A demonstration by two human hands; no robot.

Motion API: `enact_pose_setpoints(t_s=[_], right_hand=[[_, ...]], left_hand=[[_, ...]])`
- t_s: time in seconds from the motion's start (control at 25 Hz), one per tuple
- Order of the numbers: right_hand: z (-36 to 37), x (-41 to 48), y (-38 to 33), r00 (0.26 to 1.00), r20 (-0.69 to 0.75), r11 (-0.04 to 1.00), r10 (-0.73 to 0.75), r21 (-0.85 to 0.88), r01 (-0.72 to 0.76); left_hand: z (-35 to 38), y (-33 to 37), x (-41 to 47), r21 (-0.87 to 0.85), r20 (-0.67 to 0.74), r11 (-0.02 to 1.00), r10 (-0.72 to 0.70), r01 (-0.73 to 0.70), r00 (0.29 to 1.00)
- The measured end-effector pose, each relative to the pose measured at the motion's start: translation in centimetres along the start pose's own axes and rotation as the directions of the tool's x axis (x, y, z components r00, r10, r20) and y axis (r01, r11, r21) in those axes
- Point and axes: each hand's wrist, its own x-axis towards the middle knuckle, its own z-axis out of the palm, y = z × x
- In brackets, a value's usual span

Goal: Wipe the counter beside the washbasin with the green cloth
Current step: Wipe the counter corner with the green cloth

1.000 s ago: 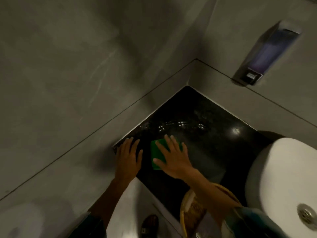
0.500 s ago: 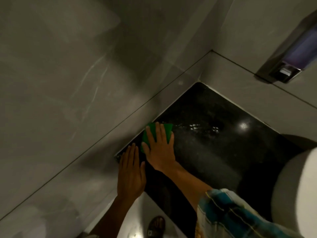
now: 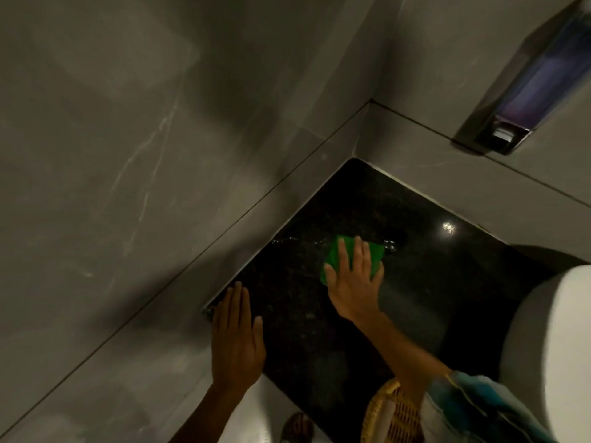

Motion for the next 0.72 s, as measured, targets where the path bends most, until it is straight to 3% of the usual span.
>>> enact_pose_setpoints(t_s=[0.08, 0.2, 0.28, 0.36, 0.44, 0.56, 0.72], right_hand=[[0.7, 1.8, -4.6, 0.997, 0.013, 0.996, -0.081, 0.024, 0.081], [1.6, 0.5, -8.3, 0.934, 0.074, 0.936, -0.349, -0.019, 0.351], [1.8, -3.0, -7.3, 0.858, 0.112, 0.856, -0.502, -0.073, 0.511], [1.5, -5.4, -4.3, 0.833, 0.089, 0.824, -0.546, -0.126, 0.553], [0.5, -6.2, -1.0, 0.903, 0.029, 0.893, -0.429, -0.137, 0.429], [-0.7, -6.5, 3.6, 0.993, -0.003, 0.989, -0.114, -0.094, 0.113], [-2.9, -2.4, 8.5, 0.970, -0.040, 0.970, 0.239, 0.058, -0.236]], left_hand=[[0.0, -0.1, 0.1, 0.010, 0.004, 1.000, 0.016, -0.016, 1.000], [-0.2, 0.1, 0.0, 0.007, 0.004, 1.000, 0.025, -0.025, 1.000], [-0.5, 0.0, -0.1, 0.016, 0.009, 1.000, 0.021, -0.022, 1.000], [-0.8, 0.2, 0.0, 0.028, 0.015, 1.000, 0.007, -0.007, 1.000], [-0.9, 1.8, 1.4, 0.014, 0.020, 0.998, 0.066, -0.066, 0.998], [0.1, 4.6, 5.3, 0.021, 0.087, 0.972, 0.232, -0.235, 0.969], [1.9, 4.3, 7.7, 0.111, 0.156, 0.965, 0.218, -0.237, 0.963]])
